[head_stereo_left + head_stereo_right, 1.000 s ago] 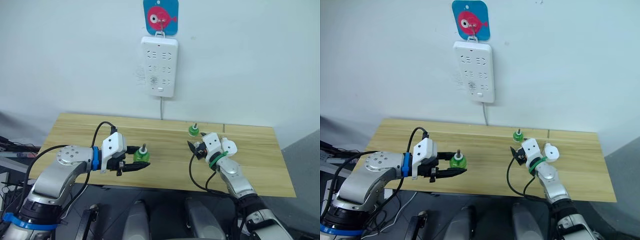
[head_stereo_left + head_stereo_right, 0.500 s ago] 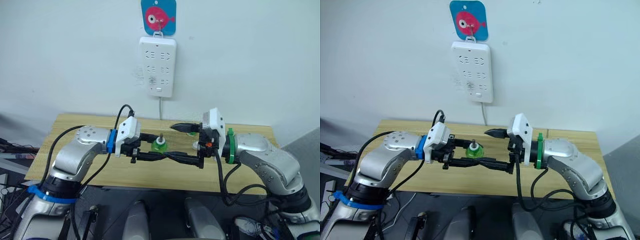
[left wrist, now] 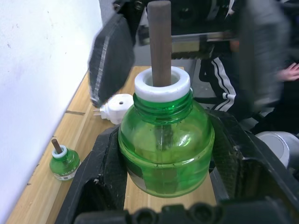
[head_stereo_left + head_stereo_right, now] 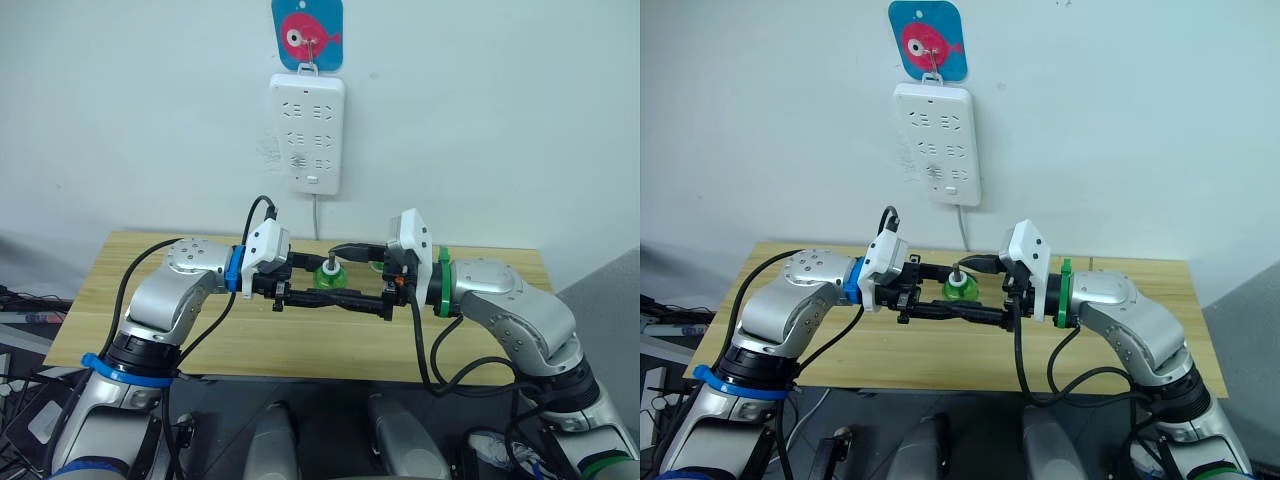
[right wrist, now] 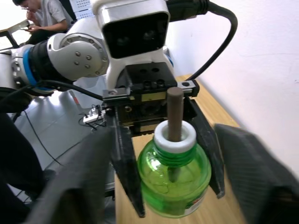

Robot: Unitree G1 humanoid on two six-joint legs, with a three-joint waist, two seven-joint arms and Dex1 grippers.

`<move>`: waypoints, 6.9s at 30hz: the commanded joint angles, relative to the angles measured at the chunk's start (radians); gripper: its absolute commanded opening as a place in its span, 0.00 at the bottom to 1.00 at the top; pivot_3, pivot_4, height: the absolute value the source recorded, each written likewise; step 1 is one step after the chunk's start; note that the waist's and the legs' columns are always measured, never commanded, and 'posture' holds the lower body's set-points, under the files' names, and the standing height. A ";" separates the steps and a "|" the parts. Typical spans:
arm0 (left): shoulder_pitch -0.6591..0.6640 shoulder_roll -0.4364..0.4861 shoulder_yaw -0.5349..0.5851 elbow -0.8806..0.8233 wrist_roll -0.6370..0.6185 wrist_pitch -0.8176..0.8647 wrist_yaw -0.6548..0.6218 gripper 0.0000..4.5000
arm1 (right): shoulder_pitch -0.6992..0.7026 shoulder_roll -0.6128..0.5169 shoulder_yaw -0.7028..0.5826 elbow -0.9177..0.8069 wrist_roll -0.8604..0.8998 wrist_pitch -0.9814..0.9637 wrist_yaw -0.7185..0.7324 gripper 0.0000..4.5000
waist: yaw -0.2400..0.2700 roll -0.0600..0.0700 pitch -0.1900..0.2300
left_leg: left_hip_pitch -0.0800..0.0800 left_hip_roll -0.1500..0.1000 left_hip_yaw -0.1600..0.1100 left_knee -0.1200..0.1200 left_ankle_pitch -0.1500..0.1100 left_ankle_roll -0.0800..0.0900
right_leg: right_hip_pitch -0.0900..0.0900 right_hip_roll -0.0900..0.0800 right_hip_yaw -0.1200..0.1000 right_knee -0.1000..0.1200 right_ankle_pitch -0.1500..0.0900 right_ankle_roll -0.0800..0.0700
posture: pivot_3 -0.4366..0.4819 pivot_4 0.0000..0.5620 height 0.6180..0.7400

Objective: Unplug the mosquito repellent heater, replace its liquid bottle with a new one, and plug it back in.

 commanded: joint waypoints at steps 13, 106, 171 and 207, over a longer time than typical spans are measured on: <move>-0.026 -0.030 0.037 -0.051 -0.030 0.007 0.034 0.52 | -0.036 0.024 -0.011 0.014 -0.045 -0.067 0.061 0.18 | 0.000 0.000 -0.001 | 0.000 0.000 -0.001 0.001 0.000 0.000 | 0.000 0.000 -0.001 0.001 0.002 -0.004 | 0.31 0.28 0.82; 0.005 -0.393 0.388 -0.089 -1.047 0.545 0.915 0.52 | 0.007 0.257 -0.368 -0.003 0.979 0.116 -0.738 0.18 | -0.021 -0.001 -0.026 | -0.001 -0.001 -0.003 0.001 0.000 0.000 | 0.001 0.000 -0.002 0.003 0.003 -0.004 | 0.30 0.28 0.82; 0.287 -0.221 0.277 -0.263 -0.673 0.446 0.674 0.52 | -0.229 -0.103 -0.051 0.725 -0.267 0.666 -0.491 0.64 | 0.030 0.004 -0.011 | -0.002 0.000 0.003 -0.003 -0.001 0.002 | 0.000 0.001 0.004 -0.009 0.000 0.001 | 0.38 0.42 0.82; 0.113 0.044 0.356 -0.212 -0.861 0.669 0.494 0.52 | -0.087 -0.037 -0.674 0.115 0.769 0.778 -0.187 0.64 | 0.028 0.006 -0.010 | -0.003 0.000 0.003 -0.007 -0.002 0.002 | 0.000 0.000 0.003 -0.014 0.001 0.001 | 0.35 0.38 0.82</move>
